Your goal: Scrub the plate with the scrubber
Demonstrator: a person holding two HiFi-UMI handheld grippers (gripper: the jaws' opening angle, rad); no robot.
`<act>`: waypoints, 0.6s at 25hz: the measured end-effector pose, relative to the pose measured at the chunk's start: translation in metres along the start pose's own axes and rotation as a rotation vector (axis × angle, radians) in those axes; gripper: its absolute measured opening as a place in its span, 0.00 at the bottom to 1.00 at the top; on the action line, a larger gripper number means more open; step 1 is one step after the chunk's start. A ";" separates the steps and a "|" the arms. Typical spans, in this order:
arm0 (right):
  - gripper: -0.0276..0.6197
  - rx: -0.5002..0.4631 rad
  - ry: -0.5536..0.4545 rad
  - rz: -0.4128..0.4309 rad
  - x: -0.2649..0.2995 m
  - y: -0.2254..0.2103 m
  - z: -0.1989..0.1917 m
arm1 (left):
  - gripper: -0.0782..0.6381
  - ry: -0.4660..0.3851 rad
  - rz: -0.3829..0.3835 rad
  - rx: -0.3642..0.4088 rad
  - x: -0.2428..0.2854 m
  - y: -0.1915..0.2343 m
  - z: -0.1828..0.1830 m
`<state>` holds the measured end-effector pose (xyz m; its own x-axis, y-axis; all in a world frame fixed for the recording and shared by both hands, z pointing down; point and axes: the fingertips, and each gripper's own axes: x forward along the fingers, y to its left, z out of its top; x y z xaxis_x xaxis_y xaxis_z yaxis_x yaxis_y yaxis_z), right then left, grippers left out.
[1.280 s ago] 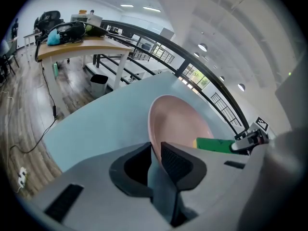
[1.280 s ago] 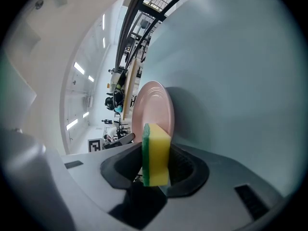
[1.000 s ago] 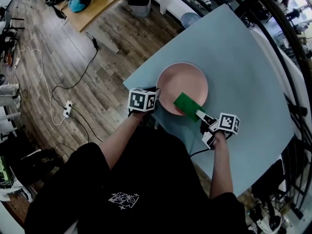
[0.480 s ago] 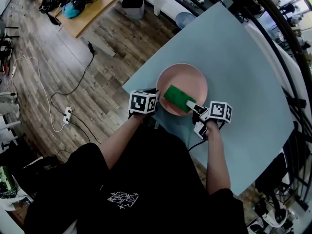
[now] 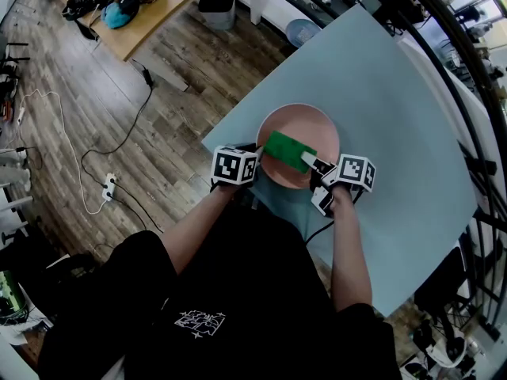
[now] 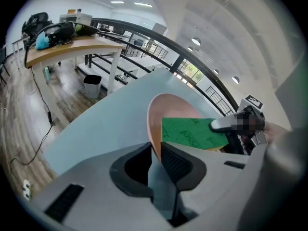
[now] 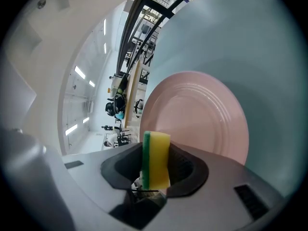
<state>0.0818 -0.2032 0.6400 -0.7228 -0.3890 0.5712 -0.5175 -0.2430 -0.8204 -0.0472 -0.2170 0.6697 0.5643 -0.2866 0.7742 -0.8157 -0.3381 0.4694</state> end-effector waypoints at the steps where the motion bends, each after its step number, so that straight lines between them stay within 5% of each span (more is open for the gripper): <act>1: 0.25 -0.004 -0.011 -0.001 -0.001 0.000 0.002 | 0.20 -0.001 -0.005 -0.002 0.000 -0.001 -0.002; 15: 0.25 -0.024 -0.116 -0.045 -0.025 -0.010 0.050 | 0.20 0.005 -0.014 -0.042 0.002 0.002 0.001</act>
<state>0.1275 -0.2358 0.6325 -0.6411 -0.4789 0.5998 -0.5602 -0.2422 -0.7922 -0.0475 -0.2190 0.6724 0.5750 -0.2777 0.7695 -0.8125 -0.3040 0.4974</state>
